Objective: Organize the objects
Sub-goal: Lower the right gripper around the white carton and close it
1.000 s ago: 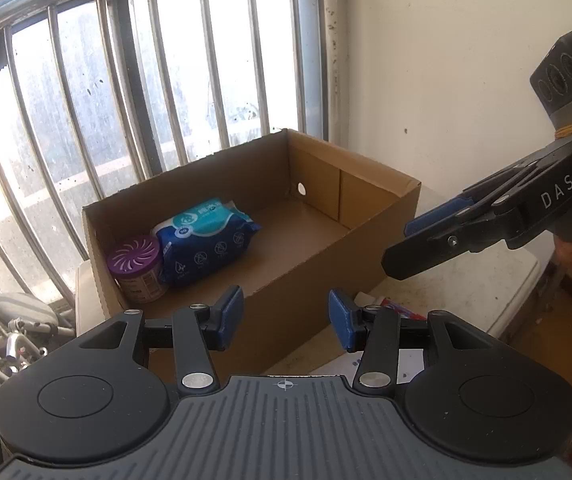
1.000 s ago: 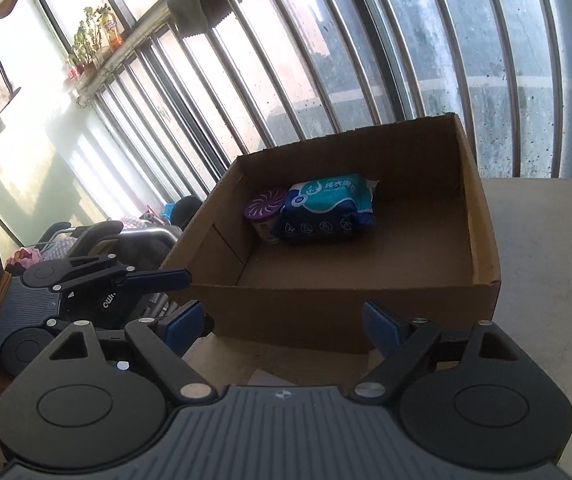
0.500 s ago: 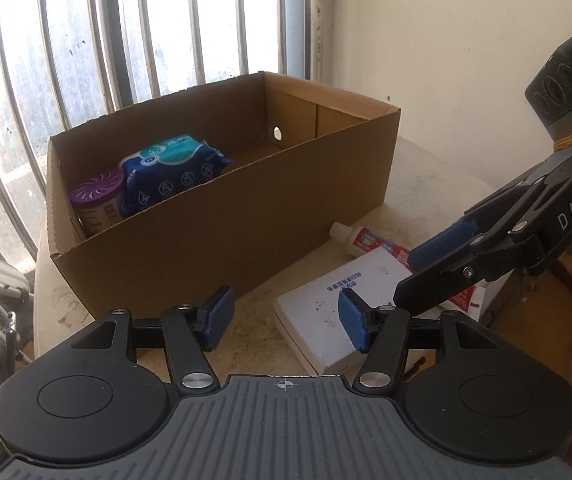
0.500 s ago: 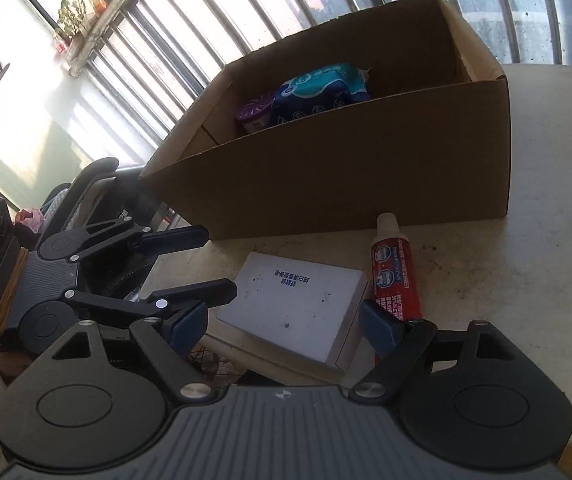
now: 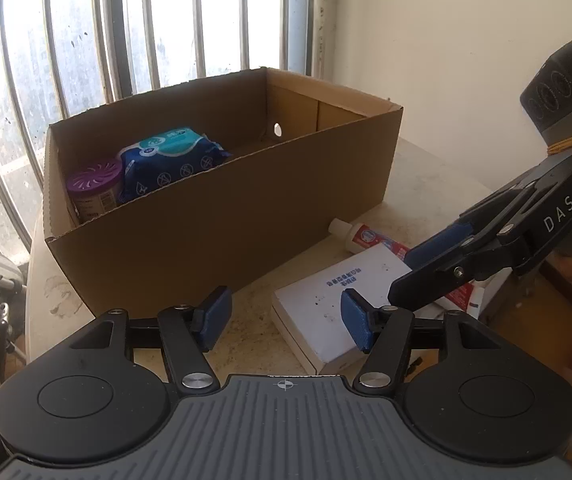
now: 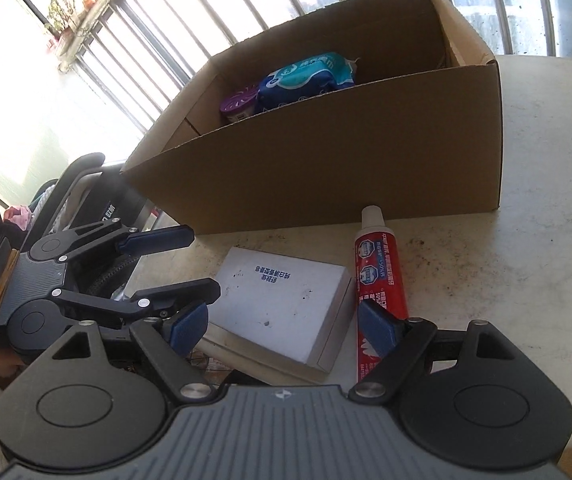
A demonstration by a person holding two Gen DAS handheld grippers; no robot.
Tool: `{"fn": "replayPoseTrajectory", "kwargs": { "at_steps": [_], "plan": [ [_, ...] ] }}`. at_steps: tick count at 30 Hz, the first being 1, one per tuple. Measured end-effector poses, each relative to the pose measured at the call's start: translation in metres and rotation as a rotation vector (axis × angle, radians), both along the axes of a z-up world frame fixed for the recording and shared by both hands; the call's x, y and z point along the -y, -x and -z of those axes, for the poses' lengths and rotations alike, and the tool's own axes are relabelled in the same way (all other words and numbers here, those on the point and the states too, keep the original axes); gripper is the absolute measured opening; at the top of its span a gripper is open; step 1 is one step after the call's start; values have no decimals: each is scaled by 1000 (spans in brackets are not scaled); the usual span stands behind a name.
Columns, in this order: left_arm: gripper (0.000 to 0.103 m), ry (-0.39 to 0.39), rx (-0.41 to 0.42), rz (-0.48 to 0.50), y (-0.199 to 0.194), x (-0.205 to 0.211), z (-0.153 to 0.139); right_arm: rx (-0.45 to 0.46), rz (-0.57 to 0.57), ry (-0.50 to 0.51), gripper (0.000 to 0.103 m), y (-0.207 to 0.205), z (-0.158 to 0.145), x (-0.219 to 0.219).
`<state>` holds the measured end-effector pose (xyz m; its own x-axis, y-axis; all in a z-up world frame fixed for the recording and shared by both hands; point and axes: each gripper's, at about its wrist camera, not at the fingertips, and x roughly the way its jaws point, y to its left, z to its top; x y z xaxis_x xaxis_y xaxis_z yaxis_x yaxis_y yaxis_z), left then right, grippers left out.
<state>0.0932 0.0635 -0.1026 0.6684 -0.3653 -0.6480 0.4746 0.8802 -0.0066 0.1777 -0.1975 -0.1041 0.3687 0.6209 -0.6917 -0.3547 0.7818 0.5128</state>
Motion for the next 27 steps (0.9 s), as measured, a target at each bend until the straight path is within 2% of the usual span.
{"fn": "replayPoseTrajectory", "kwargs": {
  "at_steps": [10,17,23,27],
  "plan": [
    [61,-6,-19,-1,1,-6,7,-21,1,10,86,-7,7,-13],
    [62,70,-40,-24,4,-20,12,-16,-4,22,86,-10,7,-23],
    [62,103,-19,-35,14,-31,8,-13,-16,25,86,-8,7,-29],
    [74,148,-26,-28,19,-39,9,-27,-4,-2,86,-10,9,-25]
  ]
}}
